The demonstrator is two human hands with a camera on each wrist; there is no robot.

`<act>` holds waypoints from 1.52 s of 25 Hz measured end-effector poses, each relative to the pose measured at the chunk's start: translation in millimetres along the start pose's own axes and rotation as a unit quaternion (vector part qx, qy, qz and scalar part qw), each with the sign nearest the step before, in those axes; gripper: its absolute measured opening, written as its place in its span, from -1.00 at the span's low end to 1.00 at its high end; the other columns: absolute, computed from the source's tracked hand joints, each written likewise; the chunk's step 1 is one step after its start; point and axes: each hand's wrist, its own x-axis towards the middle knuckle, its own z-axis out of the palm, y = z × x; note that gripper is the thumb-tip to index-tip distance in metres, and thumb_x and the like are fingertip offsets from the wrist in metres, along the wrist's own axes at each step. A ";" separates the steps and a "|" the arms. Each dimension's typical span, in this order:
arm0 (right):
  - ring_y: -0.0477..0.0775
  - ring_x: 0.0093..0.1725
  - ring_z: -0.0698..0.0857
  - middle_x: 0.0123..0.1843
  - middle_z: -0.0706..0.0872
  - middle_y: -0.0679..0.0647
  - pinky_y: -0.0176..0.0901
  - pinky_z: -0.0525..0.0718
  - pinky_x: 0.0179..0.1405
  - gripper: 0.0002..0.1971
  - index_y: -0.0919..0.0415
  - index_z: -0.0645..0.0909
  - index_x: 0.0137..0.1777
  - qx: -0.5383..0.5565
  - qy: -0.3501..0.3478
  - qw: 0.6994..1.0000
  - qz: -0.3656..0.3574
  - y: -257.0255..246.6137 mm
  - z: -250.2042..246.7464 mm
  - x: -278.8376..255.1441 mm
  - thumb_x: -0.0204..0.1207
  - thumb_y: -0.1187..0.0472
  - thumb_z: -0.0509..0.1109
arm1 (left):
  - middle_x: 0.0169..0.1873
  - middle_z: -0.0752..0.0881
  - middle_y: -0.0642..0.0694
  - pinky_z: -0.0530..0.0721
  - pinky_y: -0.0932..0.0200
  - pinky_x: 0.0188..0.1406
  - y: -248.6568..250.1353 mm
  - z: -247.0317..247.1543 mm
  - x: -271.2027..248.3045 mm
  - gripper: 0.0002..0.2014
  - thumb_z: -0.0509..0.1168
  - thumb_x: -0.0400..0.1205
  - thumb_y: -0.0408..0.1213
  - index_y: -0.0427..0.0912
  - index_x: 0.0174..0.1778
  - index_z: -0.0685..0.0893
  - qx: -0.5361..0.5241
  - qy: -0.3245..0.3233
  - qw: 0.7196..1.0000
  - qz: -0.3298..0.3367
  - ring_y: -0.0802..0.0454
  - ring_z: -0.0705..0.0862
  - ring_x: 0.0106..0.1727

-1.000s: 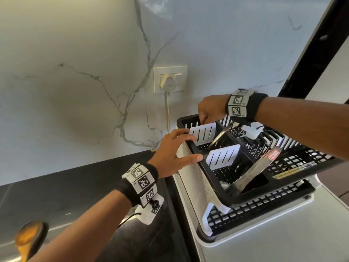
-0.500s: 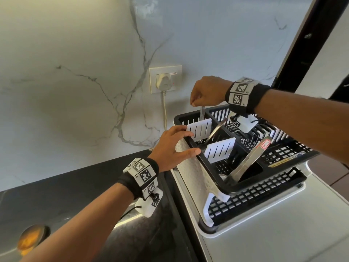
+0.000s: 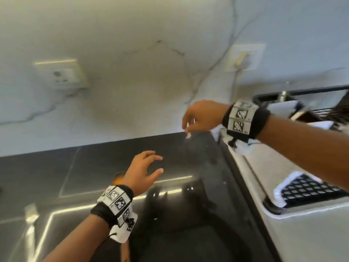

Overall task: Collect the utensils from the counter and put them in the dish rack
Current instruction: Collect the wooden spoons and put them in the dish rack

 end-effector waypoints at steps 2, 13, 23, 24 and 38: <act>0.02 0.04 0.77 0.08 0.84 -0.10 -0.09 0.68 0.10 -0.74 -0.09 0.78 0.18 0.025 -0.032 0.998 -0.051 -65.5 40.7 43.4 0.55 -0.05 0.40 | 0.33 0.60 -0.08 0.42 0.00 0.42 -78.8 -36.7 -64.4 -0.46 0.22 0.44 0.20 0.04 0.27 0.70 0.037 0.037 0.994 -0.093 -0.09 0.51 0.41; 0.18 0.67 0.28 0.74 0.21 0.04 0.26 0.44 0.53 -0.18 -0.23 0.20 0.67 0.073 -0.111 0.973 -0.188 -403.8 177.5 250.4 0.43 -0.26 0.42 | 0.40 0.53 -0.06 0.47 -0.06 0.39 -286.8 -174.0 -321.3 -0.56 0.41 0.50 0.02 0.08 0.31 0.65 0.142 0.093 0.905 -0.390 -0.09 0.42 0.50; 0.43 0.74 -0.12 0.80 -0.21 0.10 0.36 0.06 0.68 -0.10 -0.25 -0.03 0.74 0.029 -0.254 0.964 -0.078 -454.7 182.9 357.8 0.51 -0.22 0.42 | 0.43 0.55 -0.28 0.47 -0.11 0.46 -424.4 -302.8 -298.9 -0.42 0.43 0.53 -0.05 -0.10 0.48 0.54 0.103 0.123 0.857 -0.489 -0.29 0.53 0.45; 0.42 0.75 -0.13 0.80 -0.23 0.09 0.36 0.05 0.68 -0.13 -0.26 -0.03 0.73 0.031 -0.261 0.962 -0.079 -454.6 181.8 360.3 0.53 -0.20 0.40 | 0.42 0.54 -0.33 0.49 -0.13 0.45 -438.1 -313.6 -293.5 -0.39 0.44 0.53 -0.06 -0.10 0.51 0.50 0.100 0.128 0.851 -0.499 -0.33 0.54 0.43; 0.36 0.72 -0.36 0.76 -0.41 -0.01 0.43 -0.08 0.67 -0.23 -0.35 -0.18 0.71 0.031 -0.322 0.943 -0.080 -450.1 183.5 372.5 0.71 0.05 0.26 | 0.50 0.46 -0.37 0.46 -0.31 0.42 -526.6 -336.9 -251.8 -0.36 0.29 0.62 0.08 -0.12 0.58 0.38 0.073 0.100 0.822 -0.556 -0.43 0.49 0.44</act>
